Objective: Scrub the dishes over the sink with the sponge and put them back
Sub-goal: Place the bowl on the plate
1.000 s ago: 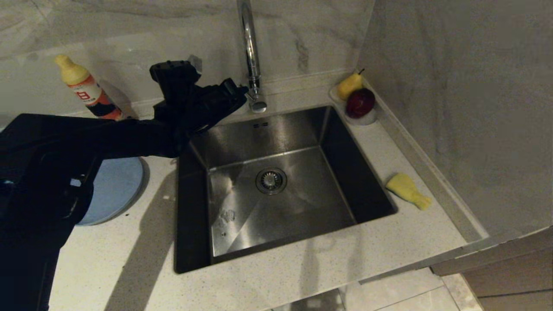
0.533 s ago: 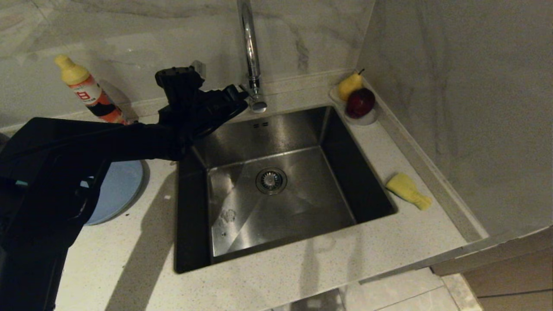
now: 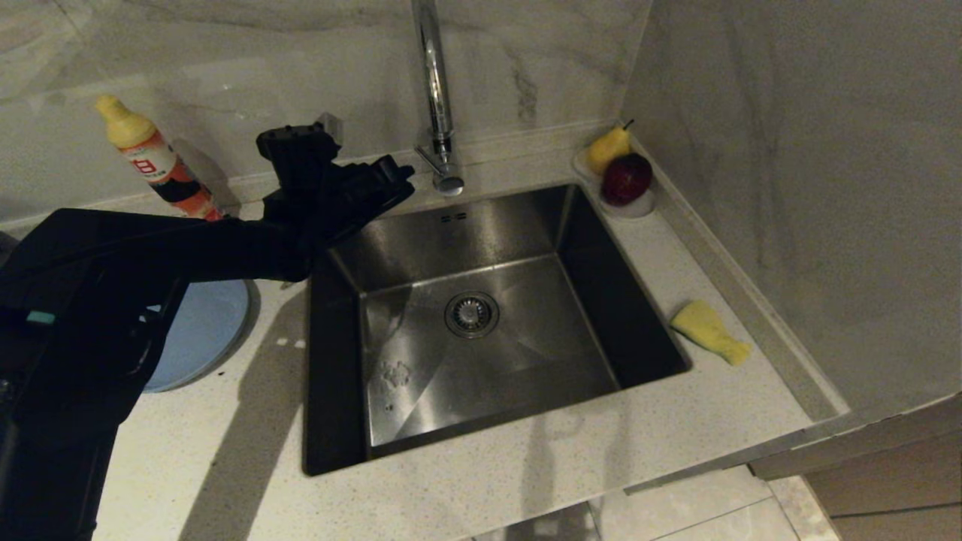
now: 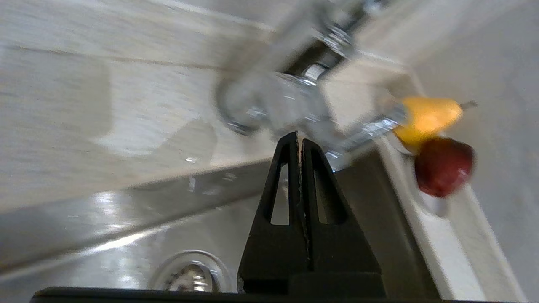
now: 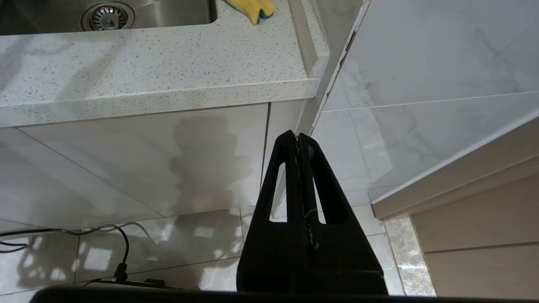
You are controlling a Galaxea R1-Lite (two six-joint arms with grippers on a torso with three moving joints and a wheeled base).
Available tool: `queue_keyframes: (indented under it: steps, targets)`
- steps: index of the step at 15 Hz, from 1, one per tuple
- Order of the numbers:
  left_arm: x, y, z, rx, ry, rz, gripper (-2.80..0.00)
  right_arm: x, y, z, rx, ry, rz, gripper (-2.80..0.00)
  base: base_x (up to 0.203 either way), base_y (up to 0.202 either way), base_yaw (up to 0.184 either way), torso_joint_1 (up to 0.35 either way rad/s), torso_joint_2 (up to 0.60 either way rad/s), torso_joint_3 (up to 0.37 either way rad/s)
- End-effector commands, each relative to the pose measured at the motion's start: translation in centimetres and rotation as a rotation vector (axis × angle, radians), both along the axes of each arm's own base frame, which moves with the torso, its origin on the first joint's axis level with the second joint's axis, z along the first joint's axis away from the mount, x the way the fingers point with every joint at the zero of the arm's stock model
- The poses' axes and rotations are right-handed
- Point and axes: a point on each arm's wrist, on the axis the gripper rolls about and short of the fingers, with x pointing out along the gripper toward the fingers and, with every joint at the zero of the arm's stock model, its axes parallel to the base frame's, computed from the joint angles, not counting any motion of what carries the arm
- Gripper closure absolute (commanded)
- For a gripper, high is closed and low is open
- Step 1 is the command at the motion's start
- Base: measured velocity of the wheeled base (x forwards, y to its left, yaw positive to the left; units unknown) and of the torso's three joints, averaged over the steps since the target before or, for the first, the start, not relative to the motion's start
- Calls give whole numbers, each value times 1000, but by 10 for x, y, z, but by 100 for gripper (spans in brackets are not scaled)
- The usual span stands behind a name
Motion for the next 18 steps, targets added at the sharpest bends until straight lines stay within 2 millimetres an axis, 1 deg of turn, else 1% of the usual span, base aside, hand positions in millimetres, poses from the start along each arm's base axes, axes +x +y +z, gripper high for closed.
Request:
queue_keyframes:
  steps: [1, 3, 5, 8, 10, 12, 13, 14, 15, 17, 18]
  targets:
    - [0, 9, 3, -3, 2, 27, 0, 0, 0, 0, -1, 1, 0, 0, 0, 0, 0, 0, 0, 0]
    - [-11, 13, 20, -10, -2, 61, 0, 0, 0, 0, -1, 1, 1, 0, 0, 0, 0, 0, 0, 0]
    - [-30, 18, 42, 7, 19, 129, 0, 0, 0, 0, -1, 1, 0, 0, 0, 0, 0, 0, 0, 0]
    - [-66, 32, 80, 89, 11, 365, 0, 0, 0, 0, -1, 1, 1, 0, 0, 0, 0, 0, 0, 0]
    - [-106, 43, 109, 122, 31, 443, 0, 0, 0, 0, -1, 1, 1, 0, 0, 0, 0, 0, 0, 0]
    - [-158, 59, 136, 168, 86, 488, 0, 0, 0, 0, -1, 1, 1, 0, 0, 0, 0, 0, 0, 0]
    - [-184, 67, 146, 190, 120, 509, 0, 0, 0, 0, -1, 1, 1, 0, 0, 0, 0, 0, 0, 0]
    - [-211, 75, 151, 220, 168, 547, 0, 0, 0, 0, -1, 1, 1, 0, 0, 0, 0, 0, 0, 0]
    - [-235, 81, 153, 245, 212, 617, 0, 0, 0, 0, -1, 1, 0, 0, 0, 0, 0, 0, 0, 0]
    - [-272, 91, 139, 293, 300, 786, 0, 0, 0, 0, -1, 1, -1, 0, 0, 0, 0, 0, 0, 0]
    - [-292, 95, 133, 311, 321, 831, 0, 0, 0, 0, -1, 1, 1, 0, 0, 0, 0, 0, 0, 0]
